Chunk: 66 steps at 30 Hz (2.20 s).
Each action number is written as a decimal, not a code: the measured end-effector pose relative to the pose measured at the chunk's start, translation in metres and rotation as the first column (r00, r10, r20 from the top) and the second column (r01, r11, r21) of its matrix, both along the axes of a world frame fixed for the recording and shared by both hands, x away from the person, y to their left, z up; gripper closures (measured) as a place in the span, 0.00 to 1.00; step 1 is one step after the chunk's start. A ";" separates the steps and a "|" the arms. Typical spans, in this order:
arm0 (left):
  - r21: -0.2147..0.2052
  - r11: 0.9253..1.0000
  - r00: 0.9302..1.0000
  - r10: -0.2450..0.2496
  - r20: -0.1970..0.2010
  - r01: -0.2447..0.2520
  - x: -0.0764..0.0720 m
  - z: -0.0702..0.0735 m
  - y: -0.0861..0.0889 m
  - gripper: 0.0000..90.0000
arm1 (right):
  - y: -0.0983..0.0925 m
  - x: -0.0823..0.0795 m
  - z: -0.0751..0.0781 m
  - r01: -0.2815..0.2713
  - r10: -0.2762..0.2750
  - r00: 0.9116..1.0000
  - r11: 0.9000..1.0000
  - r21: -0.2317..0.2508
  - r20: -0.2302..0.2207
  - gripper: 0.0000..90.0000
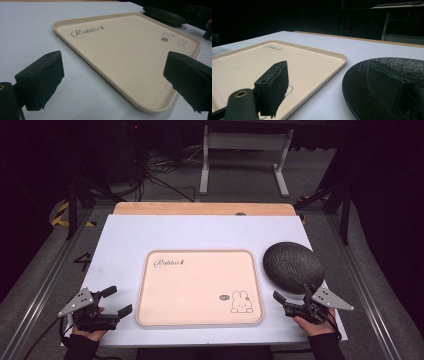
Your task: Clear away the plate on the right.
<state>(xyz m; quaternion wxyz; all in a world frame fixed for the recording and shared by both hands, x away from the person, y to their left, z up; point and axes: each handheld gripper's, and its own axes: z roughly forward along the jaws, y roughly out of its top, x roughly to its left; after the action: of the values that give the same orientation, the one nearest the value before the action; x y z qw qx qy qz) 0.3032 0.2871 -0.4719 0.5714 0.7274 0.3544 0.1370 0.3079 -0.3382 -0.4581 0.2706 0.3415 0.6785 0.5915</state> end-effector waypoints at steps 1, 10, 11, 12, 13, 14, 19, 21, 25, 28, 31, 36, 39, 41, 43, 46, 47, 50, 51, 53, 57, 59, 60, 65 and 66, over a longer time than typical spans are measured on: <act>0.002 1.000 1.000 -0.001 0.001 0.001 0.000 0.000 0.000 0.04 | 0.000 0.000 0.000 0.000 0.000 1.000 1.000 0.000 0.001 0.21; -0.001 1.000 1.000 -0.001 -0.001 0.001 0.000 0.000 0.000 0.04 | 0.000 0.001 0.000 -0.004 0.004 1.000 1.000 -0.003 -0.012 0.19; -0.001 1.000 1.000 -0.002 -0.001 0.002 0.000 0.000 0.000 0.04 | 0.000 0.001 0.000 -0.003 0.003 1.000 1.000 -0.002 -0.012 0.19; -0.002 1.000 1.000 -0.002 -0.001 0.002 0.000 0.000 0.000 0.04 | 0.000 0.001 0.000 -0.003 0.003 1.000 1.000 -0.002 -0.011 0.19; -0.001 1.000 1.000 -0.002 -0.001 0.002 0.000 0.000 0.000 0.04 | 0.000 0.001 0.000 -0.003 0.003 1.000 1.000 -0.002 -0.010 0.19; -0.001 1.000 1.000 -0.002 -0.002 0.002 0.000 0.000 0.000 0.04 | 0.000 0.001 0.000 -0.002 0.002 1.000 1.000 -0.002 -0.011 0.19; -0.001 1.000 1.000 -0.003 -0.002 0.003 0.000 0.000 0.000 0.04 | 0.000 0.001 0.000 -0.005 0.005 1.000 1.000 -0.004 -0.009 0.19; -0.001 1.000 1.000 -0.003 -0.002 0.003 0.000 0.000 0.000 0.04 | 0.001 0.000 0.000 -0.004 0.004 1.000 1.000 -0.008 -0.002 0.22; -0.001 1.000 1.000 -0.004 -0.002 0.004 0.000 0.000 0.000 0.04 | 0.003 -0.003 0.001 -0.022 0.024 0.999 0.999 -0.044 0.044 0.31; 0.000 1.000 1.000 -0.004 -0.002 0.004 0.000 0.000 0.000 0.04 | 0.003 -0.004 0.003 -0.017 0.028 0.994 0.993 -0.113 0.102 0.39; 0.000 1.000 1.000 -0.004 -0.003 0.004 0.000 0.000 0.000 0.04 | 0.004 -0.007 0.008 0.024 0.012 0.985 0.978 -0.207 0.172 0.42; 0.000 1.000 1.000 -0.004 -0.002 0.004 0.000 0.000 0.000 0.04 | 0.004 -0.009 0.012 0.065 0.017 0.967 0.949 -0.308 0.256 0.45; -0.001 1.000 1.000 -0.005 -0.002 0.005 0.000 0.000 0.000 0.04 | 0.005 -0.011 0.014 0.086 0.023 0.958 0.927 -0.366 0.285 0.45; -0.001 1.000 1.000 -0.005 -0.002 0.005 0.000 0.000 0.000 0.04 | 0.007 -0.012 0.015 0.100 0.028 0.952 0.912 -0.398 0.304 0.45; 0.000 1.000 1.000 -0.005 -0.002 0.005 0.000 0.000 0.000 0.04 | 0.008 -0.012 0.016 0.110 0.035 0.947 0.899 -0.424 0.320 0.45; 0.000 1.000 1.000 -0.005 -0.003 0.005 0.000 0.000 0.000 0.04 | 0.010 -0.014 0.017 0.128 0.043 0.939 0.878 -0.462 0.341 0.45; 0.000 1.000 1.000 -0.005 -0.003 0.005 0.000 0.000 0.000 0.04 | 0.011 -0.014 0.018 0.131 0.046 0.937 0.873 -0.470 0.346 0.45; 0.000 1.000 1.000 -0.005 -0.003 0.005 0.000 0.000 0.000 0.04 | 0.012 -0.016 0.019 0.146 0.052 0.931 0.855 -0.498 0.362 0.45; 0.000 1.000 1.000 -0.005 -0.003 0.005 0.000 0.000 0.000 0.04 | 0.013 -0.016 0.019 0.150 0.054 0.928 0.850 -0.505 0.368 0.45; 0.002 1.000 1.000 -0.006 -0.004 0.006 0.000 0.000 0.000 0.04 | 0.014 -0.017 0.020 0.163 0.054 0.925 0.838 -0.521 0.376 0.45; 0.003 1.000 1.000 -0.006 -0.004 0.006 0.000 0.000 0.000 0.04 | 0.014 -0.017 0.020 0.184 0.054 0.920 0.813 -0.552 0.387 0.44; 0.003 1.000 1.000 -0.006 -0.004 0.006 0.000 0.000 0.000 0.04 | 0.015 -0.017 0.020 0.215 0.060 0.915 0.764 -0.608 0.398 0.45; 0.003 1.000 1.000 -0.006 -0.004 0.006 0.000 0.000 0.000 0.04 | 0.016 -0.017 0.020 0.228 0.062 0.913 0.740 -0.632 0.402 0.45; 0.003 1.000 1.000 -0.006 -0.004 0.006 0.000 0.000 0.000 0.04 | 0.019 -0.016 0.016 0.276 0.075 0.912 0.614 -0.739 0.403 0.46; 0.002 1.000 1.000 -0.006 -0.004 0.006 0.000 0.000 0.000 0.04 | 0.020 -0.016 0.015 0.280 0.080 0.913 0.591 -0.757 0.400 0.47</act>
<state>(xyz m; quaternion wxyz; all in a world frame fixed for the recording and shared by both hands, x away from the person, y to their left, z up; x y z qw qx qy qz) 0.3031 0.2867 -0.4719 0.5703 0.7294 0.3531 0.1342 0.2920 -0.3182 -0.4436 0.5585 0.0956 0.7810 0.2626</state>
